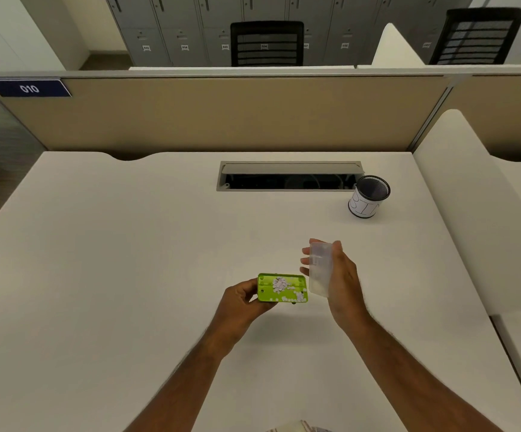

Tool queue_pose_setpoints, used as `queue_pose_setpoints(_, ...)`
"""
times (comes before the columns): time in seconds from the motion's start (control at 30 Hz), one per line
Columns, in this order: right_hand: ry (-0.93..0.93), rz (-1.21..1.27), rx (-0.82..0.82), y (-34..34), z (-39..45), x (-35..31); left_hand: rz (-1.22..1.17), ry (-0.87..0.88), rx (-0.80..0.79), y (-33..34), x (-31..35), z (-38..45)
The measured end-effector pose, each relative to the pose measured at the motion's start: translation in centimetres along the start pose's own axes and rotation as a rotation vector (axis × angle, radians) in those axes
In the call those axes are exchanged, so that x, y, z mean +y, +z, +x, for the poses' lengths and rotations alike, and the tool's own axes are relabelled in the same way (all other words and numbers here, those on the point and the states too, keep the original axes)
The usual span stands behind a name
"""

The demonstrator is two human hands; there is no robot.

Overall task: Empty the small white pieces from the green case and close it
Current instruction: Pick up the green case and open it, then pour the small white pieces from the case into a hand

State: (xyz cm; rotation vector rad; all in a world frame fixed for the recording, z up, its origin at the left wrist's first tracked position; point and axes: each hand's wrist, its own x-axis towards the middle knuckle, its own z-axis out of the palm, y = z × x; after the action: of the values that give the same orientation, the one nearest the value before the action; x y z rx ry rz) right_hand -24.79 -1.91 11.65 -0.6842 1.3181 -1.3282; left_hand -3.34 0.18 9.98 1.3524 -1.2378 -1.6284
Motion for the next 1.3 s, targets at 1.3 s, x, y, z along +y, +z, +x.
queue_pose_setpoints(1.3, 0.215, -0.569, 0.114, -4.6, 0.9, 6.5, 0.005, -0.001, 0.03, -0.9, 0.2, -0.5)
